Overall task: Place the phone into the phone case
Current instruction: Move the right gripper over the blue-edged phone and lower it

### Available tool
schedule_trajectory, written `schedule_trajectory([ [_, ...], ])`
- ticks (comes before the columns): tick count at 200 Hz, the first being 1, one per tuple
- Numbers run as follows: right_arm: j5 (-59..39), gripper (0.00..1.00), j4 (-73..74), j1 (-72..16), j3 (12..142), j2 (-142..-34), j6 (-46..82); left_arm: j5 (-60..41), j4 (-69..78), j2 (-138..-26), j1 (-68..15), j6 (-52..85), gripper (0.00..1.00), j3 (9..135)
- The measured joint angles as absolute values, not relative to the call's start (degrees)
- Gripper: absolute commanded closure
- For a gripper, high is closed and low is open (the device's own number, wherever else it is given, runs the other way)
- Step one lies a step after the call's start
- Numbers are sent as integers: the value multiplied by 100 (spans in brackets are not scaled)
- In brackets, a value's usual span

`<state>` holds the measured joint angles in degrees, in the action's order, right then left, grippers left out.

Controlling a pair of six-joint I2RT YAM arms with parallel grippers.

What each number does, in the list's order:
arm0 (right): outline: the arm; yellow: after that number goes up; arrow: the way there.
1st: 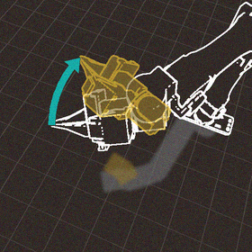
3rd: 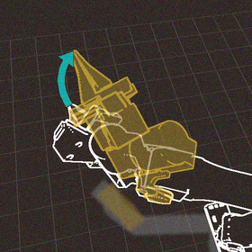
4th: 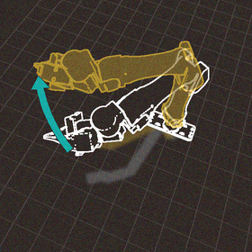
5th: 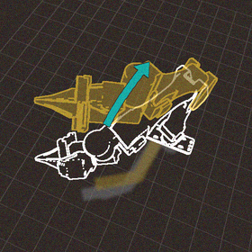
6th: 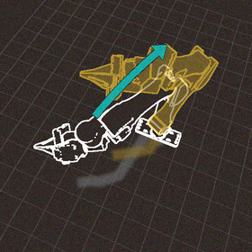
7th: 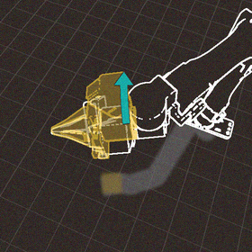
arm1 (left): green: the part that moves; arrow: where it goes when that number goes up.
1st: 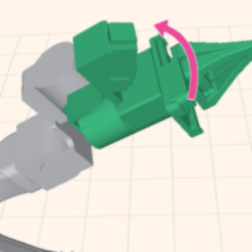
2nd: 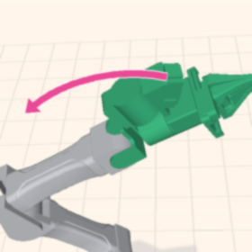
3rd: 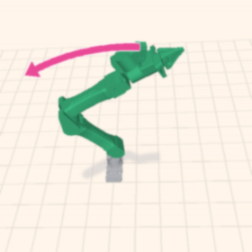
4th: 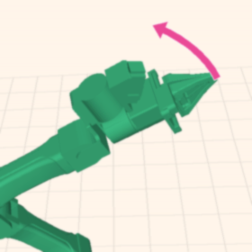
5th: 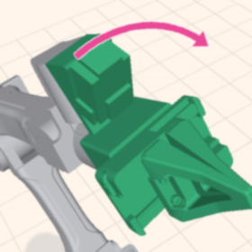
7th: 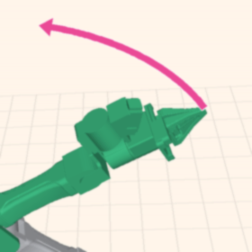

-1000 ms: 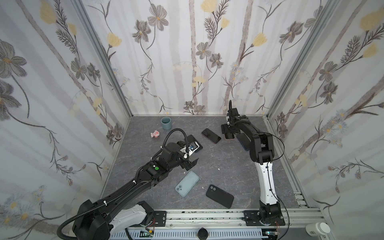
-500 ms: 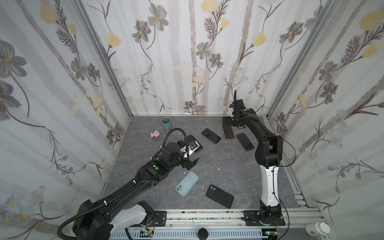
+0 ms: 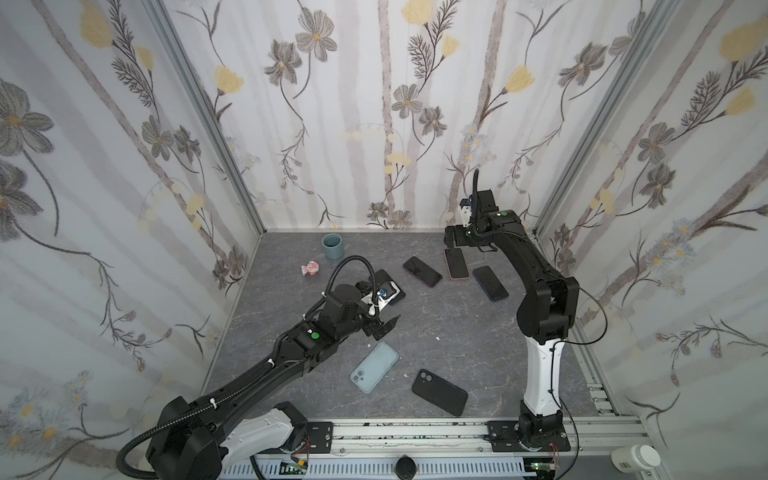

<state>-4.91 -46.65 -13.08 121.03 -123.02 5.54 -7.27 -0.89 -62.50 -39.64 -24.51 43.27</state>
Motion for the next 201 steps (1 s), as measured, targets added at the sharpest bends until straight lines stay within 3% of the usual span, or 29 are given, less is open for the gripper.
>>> schedule_trajectory([
  [103, -482, 0, -4237, -1149, 9898, -10742, 528, -875, -58, -6353, -3964, -2093, 0, 4442],
  [201, -454, 1, -3308, -180, 7518, -9939, 401, -1461, 128, -6886, -4058, -696, 0, 5085],
])
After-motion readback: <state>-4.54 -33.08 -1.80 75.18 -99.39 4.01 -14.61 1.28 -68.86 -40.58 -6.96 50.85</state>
